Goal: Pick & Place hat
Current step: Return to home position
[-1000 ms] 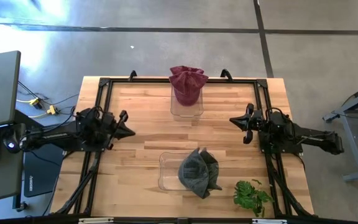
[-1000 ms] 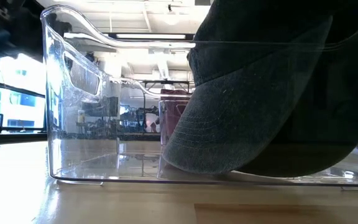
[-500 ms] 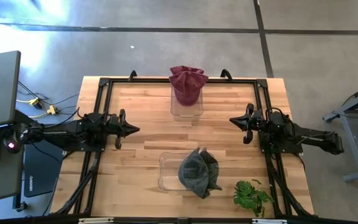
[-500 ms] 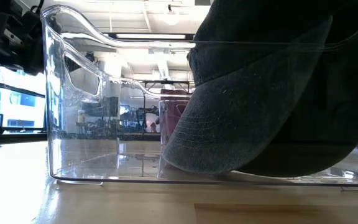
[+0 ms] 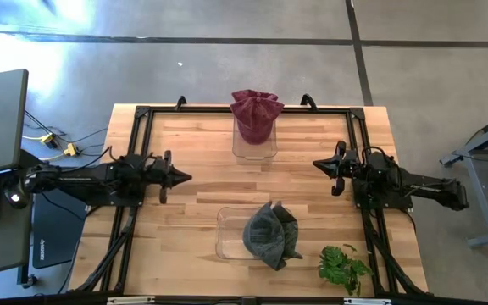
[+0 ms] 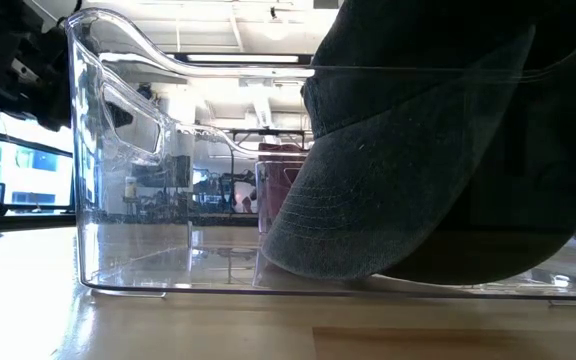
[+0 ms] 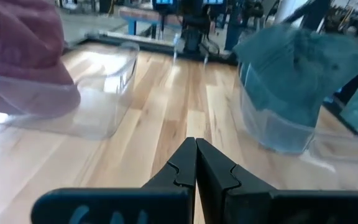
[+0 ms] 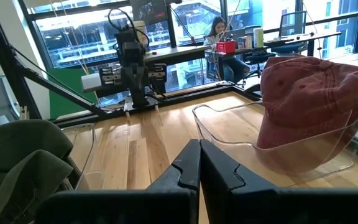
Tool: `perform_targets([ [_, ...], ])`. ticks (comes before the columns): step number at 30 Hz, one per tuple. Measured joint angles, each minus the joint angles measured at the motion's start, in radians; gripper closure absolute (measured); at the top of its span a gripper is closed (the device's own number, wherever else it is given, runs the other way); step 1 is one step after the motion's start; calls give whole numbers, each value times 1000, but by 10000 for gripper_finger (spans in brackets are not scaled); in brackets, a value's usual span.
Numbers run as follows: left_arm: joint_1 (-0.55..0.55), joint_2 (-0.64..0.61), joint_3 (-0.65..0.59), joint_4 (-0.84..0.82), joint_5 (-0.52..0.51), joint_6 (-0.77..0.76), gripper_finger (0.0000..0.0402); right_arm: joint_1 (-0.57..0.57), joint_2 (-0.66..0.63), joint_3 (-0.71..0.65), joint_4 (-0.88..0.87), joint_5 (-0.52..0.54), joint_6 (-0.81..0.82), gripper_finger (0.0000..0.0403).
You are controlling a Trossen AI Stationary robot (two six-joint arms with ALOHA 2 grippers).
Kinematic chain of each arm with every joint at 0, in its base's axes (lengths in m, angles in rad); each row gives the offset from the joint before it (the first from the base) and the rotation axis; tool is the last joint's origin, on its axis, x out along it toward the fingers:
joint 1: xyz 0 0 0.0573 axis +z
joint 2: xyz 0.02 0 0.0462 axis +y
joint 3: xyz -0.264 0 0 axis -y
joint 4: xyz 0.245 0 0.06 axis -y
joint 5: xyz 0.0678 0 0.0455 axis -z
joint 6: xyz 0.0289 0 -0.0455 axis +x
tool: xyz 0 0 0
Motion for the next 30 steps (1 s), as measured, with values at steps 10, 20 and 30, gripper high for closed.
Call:
perform_targets([
  [10, 20, -2, 0, -3, -14, 0, 402, 0, 0, 0, 0, 0, 0, 402],
  [20, 73, -175, -1, -5, -22, -1, 402, 0, 0, 0, 0, 0, 0, 402],
  [30, 72, -170, -1, -6, -25, 0, 402, 0, 0, 0, 0, 0, 0, 402],
])
